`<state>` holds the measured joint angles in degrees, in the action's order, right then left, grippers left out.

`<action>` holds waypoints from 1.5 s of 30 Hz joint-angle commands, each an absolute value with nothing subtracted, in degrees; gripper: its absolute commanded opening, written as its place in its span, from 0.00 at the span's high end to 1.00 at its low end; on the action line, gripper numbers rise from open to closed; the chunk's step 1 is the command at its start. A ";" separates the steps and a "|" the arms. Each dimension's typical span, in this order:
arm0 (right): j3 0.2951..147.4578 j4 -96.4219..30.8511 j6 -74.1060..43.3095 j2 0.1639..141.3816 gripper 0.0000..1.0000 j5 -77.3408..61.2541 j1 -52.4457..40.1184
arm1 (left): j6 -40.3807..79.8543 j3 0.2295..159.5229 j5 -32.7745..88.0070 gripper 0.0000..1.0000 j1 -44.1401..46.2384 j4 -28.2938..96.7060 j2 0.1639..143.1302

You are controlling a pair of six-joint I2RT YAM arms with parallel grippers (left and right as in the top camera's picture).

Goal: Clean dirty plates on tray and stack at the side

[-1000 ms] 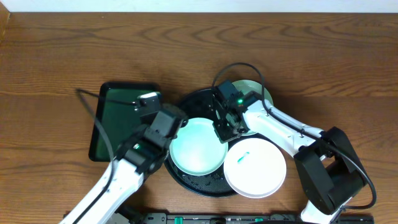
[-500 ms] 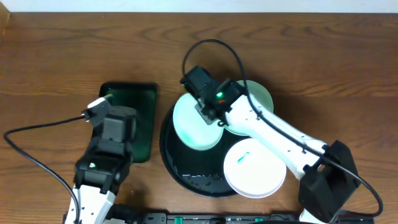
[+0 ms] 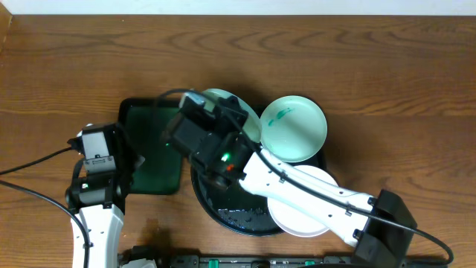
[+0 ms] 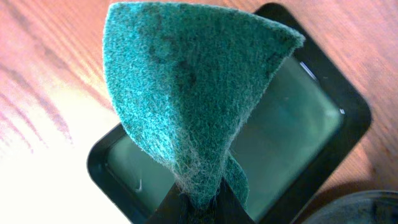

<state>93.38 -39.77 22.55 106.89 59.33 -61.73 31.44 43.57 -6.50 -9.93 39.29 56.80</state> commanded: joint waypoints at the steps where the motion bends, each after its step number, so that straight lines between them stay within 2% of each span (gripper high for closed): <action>1: 94.83 -36.29 34.68 106.02 0.99 69.23 -62.92 | 30.44 43.07 -4.89 0.93 -11.49 39.90 56.90; 6: 94.83 -30.52 42.06 106.02 0.99 71.81 -63.75 | 30.44 43.07 -4.89 0.93 -11.57 40.03 56.90; 10: 94.80 -30.83 37.01 106.02 0.99 69.60 -63.79 | 30.41 43.07 -4.89 0.93 -11.57 40.07 56.90; 12: 94.80 -36.75 29.26 106.02 0.99 59.86 -63.42 | 30.41 43.07 -4.89 0.93 -11.55 40.05 56.90; 14: 94.52 -42.72 28.14 106.08 0.99 44.69 -62.00 | 30.41 43.07 -4.91 0.93 -11.57 40.12 56.90; 15: 94.28 -42.87 28.03 106.08 0.99 43.22 -61.12 | 30.44 43.07 -4.89 0.93 -11.57 40.25 56.90; 19: 94.74 -35.20 22.31 104.79 0.99 58.92 -58.19 | 30.46 43.07 -4.89 0.93 -11.55 40.27 56.93; 23: 94.83 -32.91 21.71 101.56 0.99 50.68 -53.80 | 30.44 43.07 -4.89 0.93 -11.55 40.27 56.90; 30: 94.83 -43.27 6.85 96.07 0.99 19.09 -34.57 | 30.44 43.07 -4.89 0.93 -11.55 40.32 56.90; 37: 94.54 -52.21 2.79 97.10 0.99 -10.68 -9.32 | 30.46 43.07 -4.89 0.93 -11.55 40.29 56.93; 42: 92.38 -53.15 2.81 98.54 0.99 -20.82 5.52 | 30.44 43.07 -4.89 0.93 -11.55 40.29 56.93; 45: 90.26 -52.25 2.85 99.35 0.99 -21.78 12.36 | 30.46 43.07 -4.89 0.93 -11.55 40.29 56.93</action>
<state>92.18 -52.64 4.25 98.17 -14.02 8.27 31.22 43.53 -4.78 -11.25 40.29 56.95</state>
